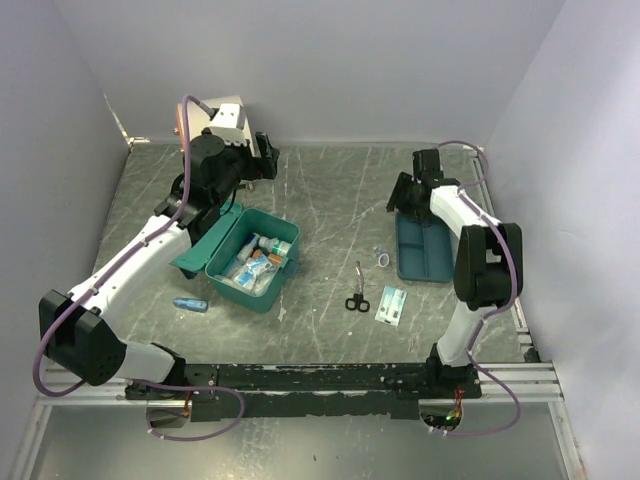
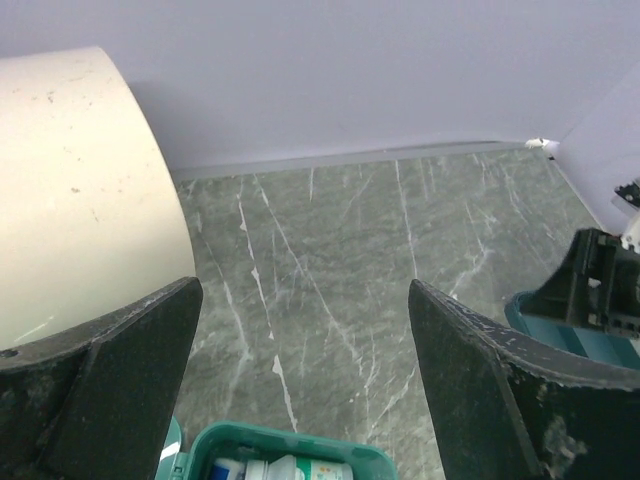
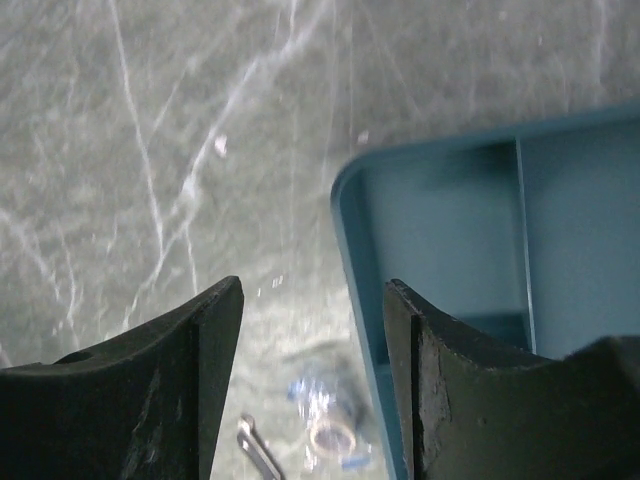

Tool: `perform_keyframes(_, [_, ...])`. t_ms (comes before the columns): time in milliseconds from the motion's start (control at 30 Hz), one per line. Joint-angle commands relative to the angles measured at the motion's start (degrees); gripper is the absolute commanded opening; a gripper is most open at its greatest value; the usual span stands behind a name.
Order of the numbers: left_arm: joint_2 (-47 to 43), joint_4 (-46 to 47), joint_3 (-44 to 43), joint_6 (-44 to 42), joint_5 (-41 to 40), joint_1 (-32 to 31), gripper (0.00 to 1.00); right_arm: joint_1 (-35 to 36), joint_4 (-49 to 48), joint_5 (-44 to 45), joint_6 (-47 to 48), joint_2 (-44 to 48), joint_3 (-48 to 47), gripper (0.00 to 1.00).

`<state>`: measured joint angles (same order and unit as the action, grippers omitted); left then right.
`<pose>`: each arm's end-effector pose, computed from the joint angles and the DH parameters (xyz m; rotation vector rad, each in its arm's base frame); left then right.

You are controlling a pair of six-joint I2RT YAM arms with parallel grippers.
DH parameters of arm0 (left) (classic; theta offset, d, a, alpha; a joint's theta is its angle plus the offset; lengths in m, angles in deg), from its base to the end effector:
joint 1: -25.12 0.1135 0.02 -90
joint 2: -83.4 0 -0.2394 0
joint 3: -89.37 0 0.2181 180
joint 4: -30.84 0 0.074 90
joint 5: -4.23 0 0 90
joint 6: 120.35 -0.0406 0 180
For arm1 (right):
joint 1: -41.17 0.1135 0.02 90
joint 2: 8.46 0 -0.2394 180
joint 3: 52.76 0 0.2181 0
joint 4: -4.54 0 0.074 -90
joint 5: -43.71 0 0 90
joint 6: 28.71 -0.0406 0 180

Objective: Organize the medicine kit

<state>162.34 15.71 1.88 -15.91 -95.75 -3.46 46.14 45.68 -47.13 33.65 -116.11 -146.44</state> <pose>0.2694 -0.1388 0.3678 0.0778 1.6993 -0.4165 0.3683 0.0326 0.1950 0.4955 2.5018 0.2430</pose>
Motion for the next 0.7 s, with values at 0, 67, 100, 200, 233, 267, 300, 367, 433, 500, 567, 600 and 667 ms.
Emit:
perform_keyframes(0, [-0.3, 5.6, 0.3, -0.2, 1.6, 0.4, 0.95, 3.2, 5.5, 1.7, -1.3, 8.5, 3.7, 0.58])
perform_keyframes(67, [-0.4, 6.1, 0.5, -0.8, 1.9, 0.4, 0.94, 6.1, 7.2, 4.0, -2.3, 11.0, 5.6, 0.57])
perform_keyframes(100, [-0.4, 6.5, 0.7, -1.1, 2.2, 0.4, 0.93, 7.3, 7.8, 4.7, -3.0, 12.1, 6.6, 0.55])
perform_keyframes(200, [-0.4, 7.6, 1.2, -1.9, 3.6, 0.4, 0.93, 10.1, 9.2, 6.4, -5.2, 15.0, 9.9, 0.51])
perform_keyframes(233, [-0.4, 7.9, 1.2, -1.9, 4.0, 0.4, 0.93, 10.8, 9.7, 7.2, -6.0, 15.8, 11.0, 0.51])
perform_keyframes(267, [-0.3, 8.0, 1.2, -2.0, 4.4, 0.4, 0.93, 11.3, 9.9, 8.1, -6.6, 16.3, 11.9, 0.51])
perform_keyframes(300, [-0.2, 8.1, 1.2, -2.1, 4.6, 0.4, 0.92, 11.6, 10.2, 8.7, -7.1, 16.5, 12.9, 0.50])
perform_keyframes(367, [0.1, 8.1, 1.1, -2.3, 4.9, 0.4, 0.92, 11.8, 11.0, 9.8, -8.1, 16.2, 14.1, 0.49])
perform_keyframes(433, [0.3, 8.0, 0.8, -2.7, 5.1, 0.4, 0.92, 11.8, 11.5, 10.7, -8.5, 15.4, 14.2, 0.49])
perform_keyframes(500, [0.6, 7.8, 0.5, -2.8, 4.8, 0.4, 0.92, 11.8, 11.1, 10.2, -8.0, 14.4, 14.3, 0.49])
perform_keyframes(567, [0.6, 7.5, 0.3, -2.8, 4.7, 0.4, 0.92, 11.8, 10.6, 8.8, -7.5, 13.0, 14.2, 0.49])
perform_keyframes(600, [0.6, 7.4, 0.3, -2.8, 4.7, 0.4, 0.92, 11.8, 10.7, 8.4, -7.6, 12.3, 14.3, 0.49])
perform_keyframes(667, [0.5, 7.4, 0.4, -2.9, 4.5, 0.4, 0.92, 11.9, 10.1, 7.3, -7.3, 11.4, 14.7, 0.49])
